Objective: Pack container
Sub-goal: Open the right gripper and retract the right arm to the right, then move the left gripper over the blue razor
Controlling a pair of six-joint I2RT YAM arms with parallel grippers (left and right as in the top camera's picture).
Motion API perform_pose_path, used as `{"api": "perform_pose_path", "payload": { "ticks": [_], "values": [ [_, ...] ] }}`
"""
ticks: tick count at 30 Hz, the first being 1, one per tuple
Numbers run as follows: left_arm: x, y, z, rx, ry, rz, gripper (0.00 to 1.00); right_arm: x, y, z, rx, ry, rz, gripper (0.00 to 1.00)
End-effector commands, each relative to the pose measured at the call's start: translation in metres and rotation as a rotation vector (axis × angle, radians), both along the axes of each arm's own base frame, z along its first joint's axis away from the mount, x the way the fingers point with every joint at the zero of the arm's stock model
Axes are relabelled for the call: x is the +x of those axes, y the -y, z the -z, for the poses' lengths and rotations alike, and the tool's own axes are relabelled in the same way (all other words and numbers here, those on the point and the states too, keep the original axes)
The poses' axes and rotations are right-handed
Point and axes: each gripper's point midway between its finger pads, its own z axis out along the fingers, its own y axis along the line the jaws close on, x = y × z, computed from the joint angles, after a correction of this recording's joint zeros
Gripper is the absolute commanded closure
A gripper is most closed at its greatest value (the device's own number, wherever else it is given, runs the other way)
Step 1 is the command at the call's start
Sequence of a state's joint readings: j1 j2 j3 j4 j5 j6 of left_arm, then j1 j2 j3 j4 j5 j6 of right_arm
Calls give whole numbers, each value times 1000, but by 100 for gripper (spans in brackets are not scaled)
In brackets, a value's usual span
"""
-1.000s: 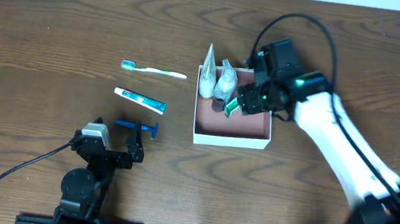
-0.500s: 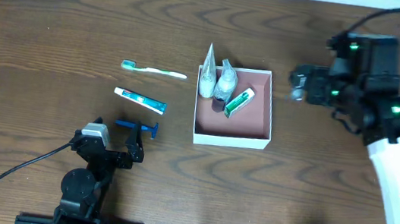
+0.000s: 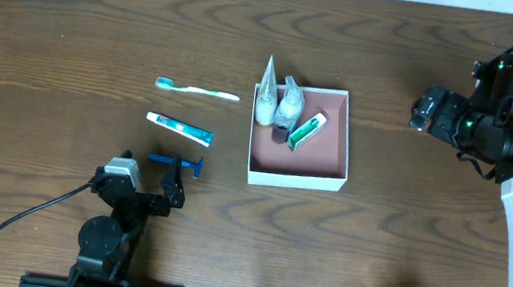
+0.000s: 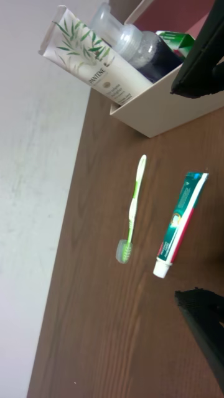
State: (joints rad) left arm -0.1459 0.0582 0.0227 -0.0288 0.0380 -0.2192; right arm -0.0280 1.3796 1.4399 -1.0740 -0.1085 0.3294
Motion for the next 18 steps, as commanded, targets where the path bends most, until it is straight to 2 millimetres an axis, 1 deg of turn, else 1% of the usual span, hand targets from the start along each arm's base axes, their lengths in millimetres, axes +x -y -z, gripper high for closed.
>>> {"api": "perform_pose_path", "payload": {
  "ticks": [1, 3, 5, 7, 10, 12, 15, 18],
  "values": [
    [-1, -2, 2, -60, -27, -20, 2, 1, 2, -5, 8, 14, 19, 1],
    [-4, -5, -8, -81, -49, -42, 2, 1, 2, -5, 8, 14, 19, 1],
    [-8, -15, -14, -95, -104, -107, 2, 1, 2, -5, 8, 14, 19, 1],
    [-12, -26, -20, -70, -187, -170, 2, 1, 2, -5, 8, 14, 18, 1],
    [-14, -28, -29, -26, -358, -189, 2, 1, 2, -5, 8, 14, 18, 1],
    [-13, -27, -34, 0, -477, -185, 2, 1, 2, -5, 8, 14, 18, 1],
    [-7, -17, -43, 14, -638, -144, 2, 1, 2, -5, 8, 14, 18, 1],
    [-2, 0, -41, -7, -769, -67, 2, 1, 2, -5, 8, 14, 18, 1]
  ]
}}
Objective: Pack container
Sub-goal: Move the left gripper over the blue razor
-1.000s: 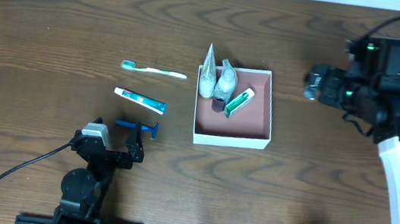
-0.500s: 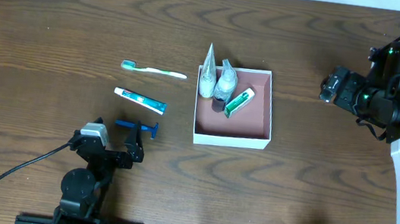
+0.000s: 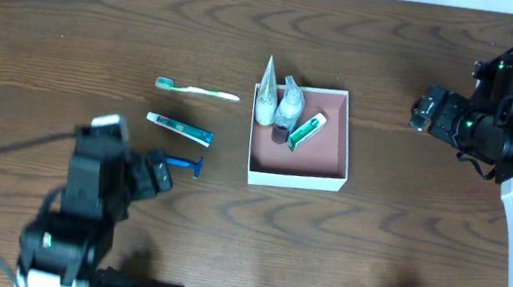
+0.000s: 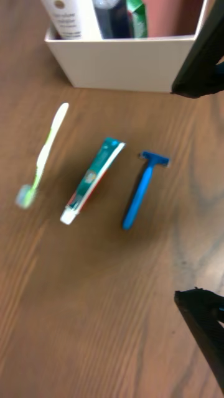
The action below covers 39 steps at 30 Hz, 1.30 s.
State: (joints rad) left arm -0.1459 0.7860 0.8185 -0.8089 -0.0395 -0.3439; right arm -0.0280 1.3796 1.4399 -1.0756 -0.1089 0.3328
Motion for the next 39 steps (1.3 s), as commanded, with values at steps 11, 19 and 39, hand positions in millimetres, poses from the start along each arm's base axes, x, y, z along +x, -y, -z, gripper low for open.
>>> {"api": "perform_pose_path", "payload": {
  "ticks": [11, 19, 39],
  "values": [
    [22, 36, 67, -150, -375, 31, 2, 14, -3, -16, 40, 83, 12, 1],
    [25, 27, 111, -206, -529, -280, 2, 17, 45, -8, 73, 56, 347, 1],
    [59, 14, 131, -355, -425, -743, 12, 25, 99, 63, 130, -153, 550, 1]
  ]
}}
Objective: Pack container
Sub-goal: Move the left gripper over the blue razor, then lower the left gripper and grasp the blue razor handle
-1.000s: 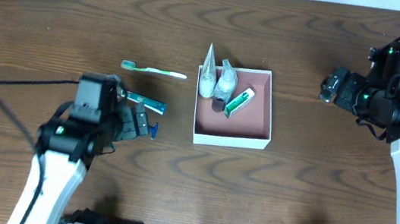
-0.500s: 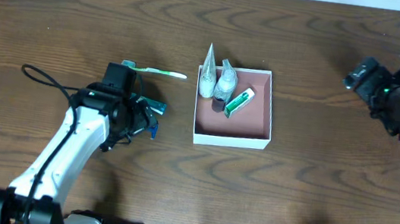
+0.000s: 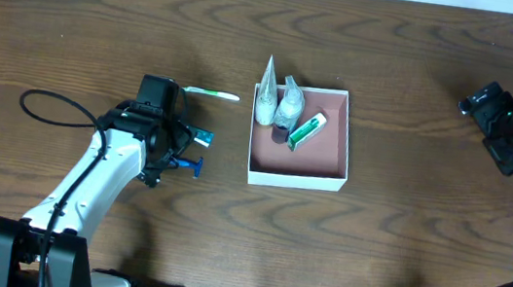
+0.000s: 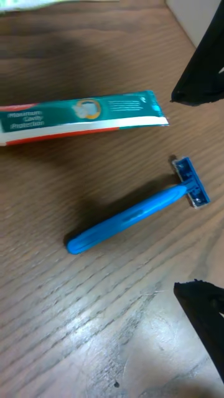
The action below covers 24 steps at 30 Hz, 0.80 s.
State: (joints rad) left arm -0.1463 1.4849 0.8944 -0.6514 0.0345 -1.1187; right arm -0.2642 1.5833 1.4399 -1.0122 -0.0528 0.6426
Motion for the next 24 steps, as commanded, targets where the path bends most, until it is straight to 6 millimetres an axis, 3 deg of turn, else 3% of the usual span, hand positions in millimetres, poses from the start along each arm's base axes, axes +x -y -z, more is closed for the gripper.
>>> {"api": "perform_pose_path", "payload": {
  "ticks": [1, 10, 19, 24],
  "values": [
    [4, -7, 0, 25, 10, -85, 13, 2, 1, 1, 10, -2, 16, 1],
    [0, -8, 7, 29, -21, -91, 15, 2, 1, 1, 10, -2, 16, 1],
    [-17, 4, 49, -15, -193, -60, 15, 2, 2, 1, 10, -2, 16, 1],
    [-27, 6, 66, -17, -267, -23, 21, 2, 2, 1, 10, -2, 16, 1]
  ]
}}
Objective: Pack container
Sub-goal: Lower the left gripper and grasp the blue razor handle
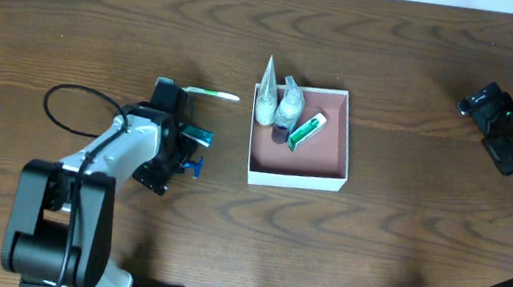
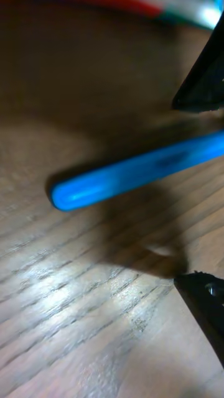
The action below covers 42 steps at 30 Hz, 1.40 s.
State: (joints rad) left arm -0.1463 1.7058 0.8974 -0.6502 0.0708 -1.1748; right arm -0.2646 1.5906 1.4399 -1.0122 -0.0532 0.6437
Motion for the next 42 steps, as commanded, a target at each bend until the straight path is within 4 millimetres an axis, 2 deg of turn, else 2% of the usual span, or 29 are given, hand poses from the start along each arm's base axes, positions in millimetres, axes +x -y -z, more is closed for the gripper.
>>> {"api": "perform_pose_path", "payload": {
  "ticks": [1, 4, 7, 9, 10, 11, 12, 17, 24, 30, 38, 42],
  "values": [
    [-10, 2, 11, -7, -63, 28, 22, 2, 1, -1, 8, 5, 15, 1],
    [-16, 1, 17, -2, -99, 46, 30, 2, 1, -1, 8, 5, 15, 1],
    [-22, 0, 19, 2, -127, 50, 32, 2, 1, -1, 8, 5, 15, 1],
    [-23, 0, 19, 3, -132, 51, 37, 2, 1, -1, 8, 5, 15, 1],
    [-23, 0, 19, 2, -132, 61, 48, 2, 1, -1, 8, 5, 15, 1],
    [-23, 0, 19, 2, -131, 73, 63, 2, 1, -1, 8, 5, 15, 1],
    [-23, 0, 19, 2, -130, 82, 67, 2, 1, -1, 8, 5, 15, 1],
    [-21, -5, 19, 30, -124, 109, 67, 2, 1, -1, 8, 5, 15, 1],
    [-16, -3, 18, 12, -101, 264, 67, 2, 1, -1, 8, 5, 15, 1],
    [-13, 0, 9, -2, -78, 387, 67, 2, 1, -1, 8, 5, 15, 1],
    [-13, 0, 9, -2, -75, 390, 81, 2, 1, -1, 8, 5, 15, 1],
    [-13, 0, 9, -2, -75, 390, 81, 2, 1, -1, 8, 5, 15, 1]
  ]
}}
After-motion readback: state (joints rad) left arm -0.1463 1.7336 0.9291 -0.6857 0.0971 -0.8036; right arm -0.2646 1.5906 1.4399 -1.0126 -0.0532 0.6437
